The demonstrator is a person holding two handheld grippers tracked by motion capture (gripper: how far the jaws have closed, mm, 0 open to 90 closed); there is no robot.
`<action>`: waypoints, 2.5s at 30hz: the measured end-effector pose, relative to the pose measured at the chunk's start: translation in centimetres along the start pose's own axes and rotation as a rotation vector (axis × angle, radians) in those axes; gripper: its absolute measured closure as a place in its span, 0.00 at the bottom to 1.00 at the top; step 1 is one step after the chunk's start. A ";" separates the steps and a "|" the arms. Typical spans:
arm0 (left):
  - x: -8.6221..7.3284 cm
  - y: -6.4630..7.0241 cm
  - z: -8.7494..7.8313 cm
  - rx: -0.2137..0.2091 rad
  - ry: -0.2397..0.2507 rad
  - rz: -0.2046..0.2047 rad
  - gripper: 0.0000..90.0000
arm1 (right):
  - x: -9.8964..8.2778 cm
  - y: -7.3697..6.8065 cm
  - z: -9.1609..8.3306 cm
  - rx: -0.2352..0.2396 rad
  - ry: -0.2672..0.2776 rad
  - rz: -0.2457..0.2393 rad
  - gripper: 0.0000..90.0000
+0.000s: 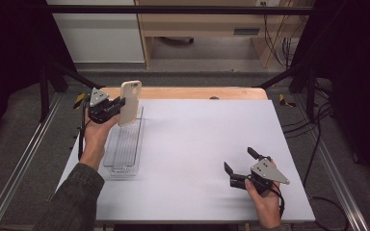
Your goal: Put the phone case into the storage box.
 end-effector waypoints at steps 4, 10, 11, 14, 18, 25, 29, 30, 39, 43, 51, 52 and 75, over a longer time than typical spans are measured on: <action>-0.1 0.2 0.2 0.005 -0.007 -0.009 0.89 | 0.0 0.0 0.0 0.000 0.000 0.000 0.04; -0.1 0.4 0.5 0.010 -0.002 -0.037 0.89 | 0.0 0.0 0.0 0.000 -0.002 0.002 0.04; -0.2 0.5 0.5 0.012 -0.003 -0.041 0.89 | 0.0 0.0 0.0 0.000 -0.003 0.001 0.04; -0.3 0.8 0.8 0.021 -0.005 -0.045 0.89 | 0.0 0.0 0.0 0.000 -0.003 0.000 0.04; -0.2 0.6 0.8 0.043 0.008 -0.054 0.89 | -0.1 0.0 0.0 0.003 -0.007 0.000 0.04; -0.3 0.8 1.1 0.056 0.006 -0.058 0.89 | -0.1 -0.1 0.0 0.004 -0.006 -0.004 0.04; -0.6 0.8 1.3 0.056 0.002 -0.069 0.89 | -0.1 -0.1 0.0 0.004 -0.005 -0.004 0.04; -0.7 0.9 1.3 0.056 0.002 -0.073 0.89 | -0.1 -0.1 0.0 0.004 -0.005 -0.004 0.04; -1.3 0.9 1.6 0.052 -0.008 -0.099 0.89 | -0.1 -0.1 0.0 0.005 -0.006 -0.004 0.04; -1.5 0.9 1.7 0.057 -0.016 -0.097 0.89 | -0.1 -0.1 0.0 0.005 -0.008 -0.001 0.04; -1.9 0.9 1.9 0.061 -0.027 -0.119 0.89 | -0.1 0.0 0.0 0.005 -0.008 0.000 0.04; -2.0 1.0 1.9 0.061 -0.030 -0.117 0.89 | -0.1 -0.1 0.0 0.005 -0.008 0.000 0.04; -2.4 1.4 2.0 0.064 -0.068 -0.130 0.89 | 0.1 0.0 -0.3 0.003 0.002 0.009 0.04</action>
Point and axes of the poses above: each handheld gripper's, and its own axes: z roughly forward along the jaws, x roughly out of its top, y roughly to its right, the point moved 8 cm from there along z, roughly forward along the jaws, and after that the axes turned 7 degrees about x, right-handed, at the moved point
